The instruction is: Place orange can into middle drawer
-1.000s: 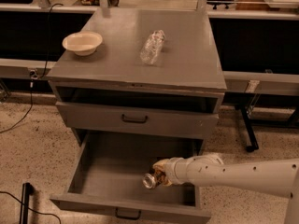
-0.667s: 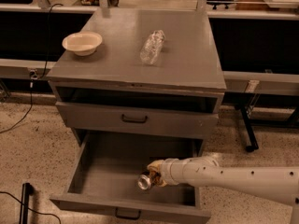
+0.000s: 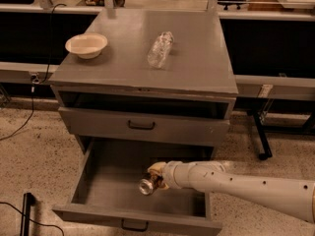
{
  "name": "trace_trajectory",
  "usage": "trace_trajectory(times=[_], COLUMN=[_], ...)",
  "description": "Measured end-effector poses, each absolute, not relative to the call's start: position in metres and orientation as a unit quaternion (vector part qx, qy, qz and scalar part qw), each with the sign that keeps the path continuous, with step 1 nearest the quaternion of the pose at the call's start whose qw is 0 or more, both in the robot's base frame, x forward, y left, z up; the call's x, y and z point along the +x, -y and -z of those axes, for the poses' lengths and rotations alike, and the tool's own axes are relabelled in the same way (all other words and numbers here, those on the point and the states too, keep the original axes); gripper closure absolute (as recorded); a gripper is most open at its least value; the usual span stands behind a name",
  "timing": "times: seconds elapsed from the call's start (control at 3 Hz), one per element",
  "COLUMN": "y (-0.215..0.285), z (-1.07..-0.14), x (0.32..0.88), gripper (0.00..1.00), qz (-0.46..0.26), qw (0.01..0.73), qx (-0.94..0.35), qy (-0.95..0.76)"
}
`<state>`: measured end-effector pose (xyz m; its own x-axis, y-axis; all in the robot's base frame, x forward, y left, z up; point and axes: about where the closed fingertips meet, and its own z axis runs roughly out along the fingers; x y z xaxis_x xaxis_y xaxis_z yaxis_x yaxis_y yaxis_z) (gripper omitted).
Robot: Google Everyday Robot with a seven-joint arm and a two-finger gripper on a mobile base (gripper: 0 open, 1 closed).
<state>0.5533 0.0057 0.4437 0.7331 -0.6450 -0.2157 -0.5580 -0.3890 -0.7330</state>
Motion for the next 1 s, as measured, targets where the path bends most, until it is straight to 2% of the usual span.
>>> trace_trajectory(times=[0.33,0.67,1.0], y=[-0.0075,-0.0088,-0.0096], z=[-0.4425,-0.442,-0.4416], x=[0.5521,0.5516,0.5513], gripper=[0.29,0.05,0.0], qz=[0.05,0.049,0.048], qw=[0.418,0.418,0.418], qx=[-0.832,-0.832,-0.833], qy=[-0.361,-0.36,-0.36])
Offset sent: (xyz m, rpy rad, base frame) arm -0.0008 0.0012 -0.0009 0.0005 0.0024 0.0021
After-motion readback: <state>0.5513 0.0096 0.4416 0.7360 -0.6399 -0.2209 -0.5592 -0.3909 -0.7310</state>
